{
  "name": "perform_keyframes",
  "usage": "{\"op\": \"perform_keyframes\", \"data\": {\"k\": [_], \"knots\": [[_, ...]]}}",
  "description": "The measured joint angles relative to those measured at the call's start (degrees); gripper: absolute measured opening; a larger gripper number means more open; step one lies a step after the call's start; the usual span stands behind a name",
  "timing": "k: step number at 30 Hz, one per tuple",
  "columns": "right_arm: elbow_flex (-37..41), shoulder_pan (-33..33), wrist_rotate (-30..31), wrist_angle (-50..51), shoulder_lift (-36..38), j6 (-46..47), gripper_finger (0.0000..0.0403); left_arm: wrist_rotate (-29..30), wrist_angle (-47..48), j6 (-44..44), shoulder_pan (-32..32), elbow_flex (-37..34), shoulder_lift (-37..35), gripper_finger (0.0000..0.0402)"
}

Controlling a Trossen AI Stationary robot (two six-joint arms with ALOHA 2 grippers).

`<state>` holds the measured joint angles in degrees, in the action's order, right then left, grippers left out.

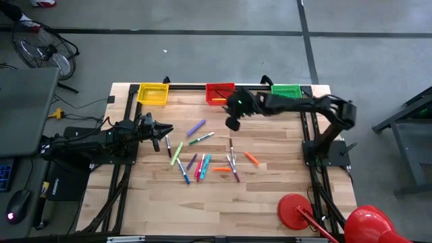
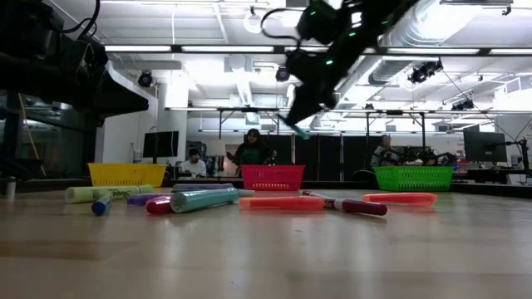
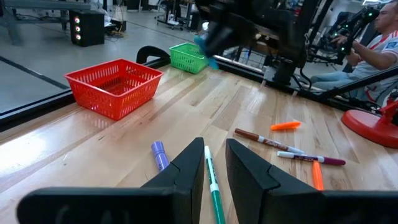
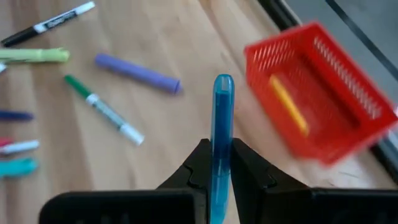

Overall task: Pick & Place Markers
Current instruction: Put the blue pen into the red bin

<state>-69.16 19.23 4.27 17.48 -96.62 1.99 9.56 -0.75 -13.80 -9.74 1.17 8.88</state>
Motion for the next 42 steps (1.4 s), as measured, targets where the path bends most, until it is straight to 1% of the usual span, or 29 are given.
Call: {"op": "perform_keyframes", "data": {"k": [3, 7, 11, 15, 19, 24, 28, 30, 33, 37, 42], "knots": [[-7.6, 2.3, -2.0, 2.5, -5.5, -4.2, 0.0036, 0.0, 0.0, 0.0, 0.0, 0.0, 0.0, 0.0064], [-17.9, 4.6, -3.8, 7.4, -12.0, -8.7, 0.0033, 0.0, 0.0, 0.0, 0.0, 0.0, 0.0, 0.0064], [-25.7, 6.2, -4.9, 11.2, -16.5, -11.2, 0.003, 0.0, 0.0, 0.0, 0.0, 0.0, 0.0, 0.0064], [-30.9, 7.8, -4.9, 14.4, -19.1, -13.7, 0.0037, 0.0, 0.0, 0.0, 0.0, 0.0, 0.0, 0.0064], [-35.1, 9.4, -4.4, 18.1, -21.3, -17.1, 0.0034, 0.0, 0.0, 0.0, 0.0, 0.0, 0.0, 0.0064], [-39.2, 11.3, -0.7, 23.6, -23.8, -23.1, 0.0033, 0.0, 0.0, 0.0, 0.0, 0.0, 0.0, 0.0064], [-41.1, 12.0, 3.0, 24.5, -25.3, -28.5, 0.004, 0.0, 0.0, 0.0, 0.0, 0.0, 0.0, 0.0064], [-42.0, 12.0, 4.1, 24.5, -26.2, -30.7, 0.0038, 0.0, 0.0, 0.0, 0.0, 0.0, 0.0, 0.0064], [-44.8, 12.0, 4.2, 25.7, -28.3, -32.0, 0.0032, 0.0, 0.0, 0.0, 0.0, 0.0, 0.0, 0.0064], [-52.6, 12.2, 5.0, 31.7, -32.9, -33.6, 0.0035, 0.0, 0.0, 0.0, 0.0, 0.0, 0.0, 0.0064], [-65.4, 12.7, 4.4, 42.6, -40.8, -34.5, 0.004, 0.0, 0.0, 0.0, 0.0, 0.0, 0.0, 0.0064]]}}
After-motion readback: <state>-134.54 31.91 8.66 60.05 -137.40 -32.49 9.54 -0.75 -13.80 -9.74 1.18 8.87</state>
